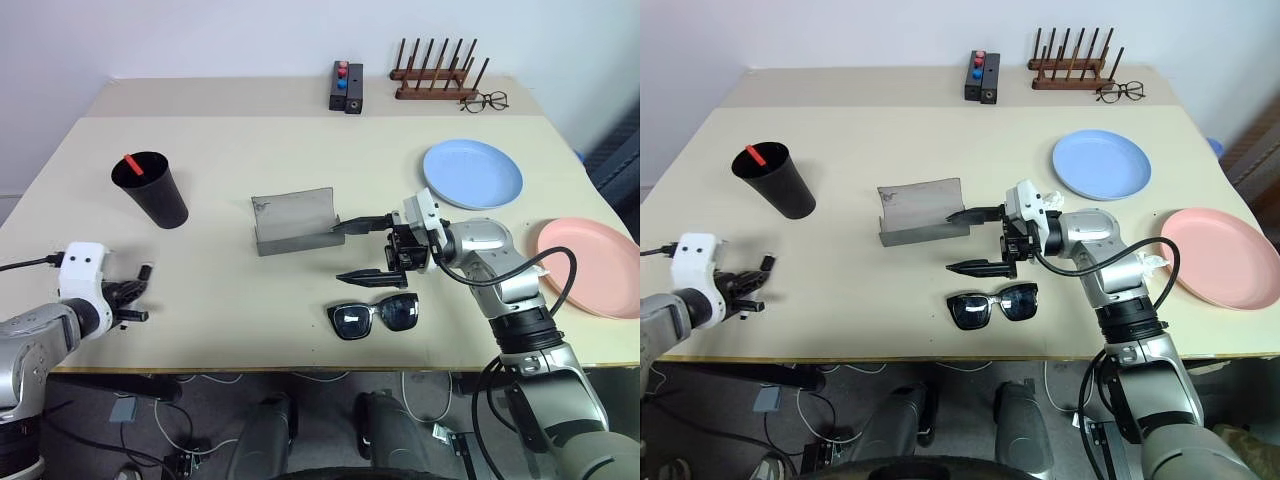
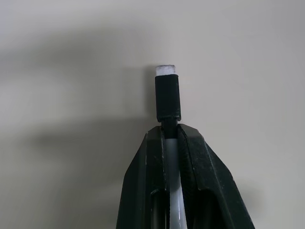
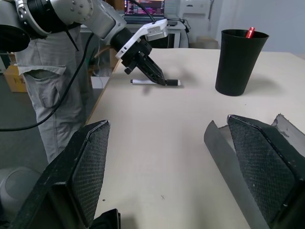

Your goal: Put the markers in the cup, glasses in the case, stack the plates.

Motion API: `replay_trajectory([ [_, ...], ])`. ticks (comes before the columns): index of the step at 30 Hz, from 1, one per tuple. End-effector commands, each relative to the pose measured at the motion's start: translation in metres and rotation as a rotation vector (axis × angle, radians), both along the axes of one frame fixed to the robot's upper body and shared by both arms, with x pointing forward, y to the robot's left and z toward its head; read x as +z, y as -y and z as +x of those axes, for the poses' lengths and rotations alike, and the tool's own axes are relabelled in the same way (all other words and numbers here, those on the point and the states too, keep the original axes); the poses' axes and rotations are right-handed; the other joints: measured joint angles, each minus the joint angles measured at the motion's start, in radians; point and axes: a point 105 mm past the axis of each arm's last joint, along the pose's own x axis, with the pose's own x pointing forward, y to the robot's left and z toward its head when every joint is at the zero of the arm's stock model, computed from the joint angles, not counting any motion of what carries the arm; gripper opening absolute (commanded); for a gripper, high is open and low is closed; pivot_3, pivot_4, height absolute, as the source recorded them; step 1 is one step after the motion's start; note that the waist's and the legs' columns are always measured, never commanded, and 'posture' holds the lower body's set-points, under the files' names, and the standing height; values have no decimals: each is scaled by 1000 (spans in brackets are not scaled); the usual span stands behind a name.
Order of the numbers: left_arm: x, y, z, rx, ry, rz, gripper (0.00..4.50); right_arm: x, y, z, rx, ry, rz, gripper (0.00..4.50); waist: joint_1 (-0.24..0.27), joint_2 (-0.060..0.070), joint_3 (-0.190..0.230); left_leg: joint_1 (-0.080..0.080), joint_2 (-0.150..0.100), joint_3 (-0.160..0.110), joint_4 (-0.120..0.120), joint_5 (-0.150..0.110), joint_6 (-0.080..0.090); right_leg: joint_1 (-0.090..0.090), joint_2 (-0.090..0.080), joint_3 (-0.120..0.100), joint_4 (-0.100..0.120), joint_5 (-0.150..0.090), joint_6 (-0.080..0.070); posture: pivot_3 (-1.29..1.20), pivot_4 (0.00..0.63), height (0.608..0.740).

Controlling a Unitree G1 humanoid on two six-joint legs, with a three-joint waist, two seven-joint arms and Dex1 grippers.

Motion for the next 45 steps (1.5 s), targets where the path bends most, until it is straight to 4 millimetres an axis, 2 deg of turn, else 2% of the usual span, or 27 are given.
replay_trajectory([
  [1,12,9,0,-42,27,28,40,9,3,2,-7,29,30,4033,0,0,0,0,0,0,0,0,0,0,0,0,0,0,0,0,150,740],
  [6,25,26,4,-105,80,28,40,10,5,5,-16,24,37,4033,0,0,0,0,0,0,0,0,0,0,0,0,0,0,0,0,150,740],
  [9,47,39,16,-138,228,58,40,9,7,8,-36,24,45,4033,5,0,0,0,0,0,0,0,0,0,0,0,0,0,0,0,150,740],
  [13,66,52,28,-167,317,41,40,11,8,12,-68,30,67,4033,2,-1,0,0,-1,0,1,0,0,1,0,0,0,0,1,0,150,740],
  [17,103,59,47,-111,538,42,40,17,12,19,-128,45,98,4033,2,-1,0,0,-1,0,1,0,0,1,1,0,0,2,3,0,150,740],
  [22,156,72,70,-12,892,62,40,28,16,41,-269,107,156,4033,4,-1,0,0,-2,0,2,1,-1,2,1,0,0,2,3,0,150,740],
  [26,177,75,94,54,985,-67,40,30,13,46,-270,106,184,4033,4,-2,1,0,-3,2,2,1,-1,3,1,-1,0,2,3,0,150,740],
  [29,179,70,112,116,970,-183,40,37,9,47,-250,84,231,4033,2,-2,1,0,-3,2,2,1,-1,3,1,-1,0,2,3,0,150,740],
  [32,180,65,118,148,1009,-233,40,44,5,48,-247,78,279,4033,-6,-2,1,0,-2,3,1,1,-1,2,1,-1,0,2,4,0,150,740],
  [36,187,51,113,189,1127,-164,40,52,0,47,-229,67,333,4033,-2,-3,1,0,-2,3,1,1,-1,2,2,-1,1,2,4,0,150,740],
  [41,188,21,103,309,1192,-78,40,56,-5,41,-189,64,360,4033,0,-3,1,0,-2,2,1,1,-1,2,2,-1,1,2,4,0,150,740],
  [45,192,13,94,326,1237,40,40,59,-7,40,-169,56,379,4033,1,-3,1,0,-2,2,2,1,-1,2,2,-1,1,2,4,0,150,740],
])
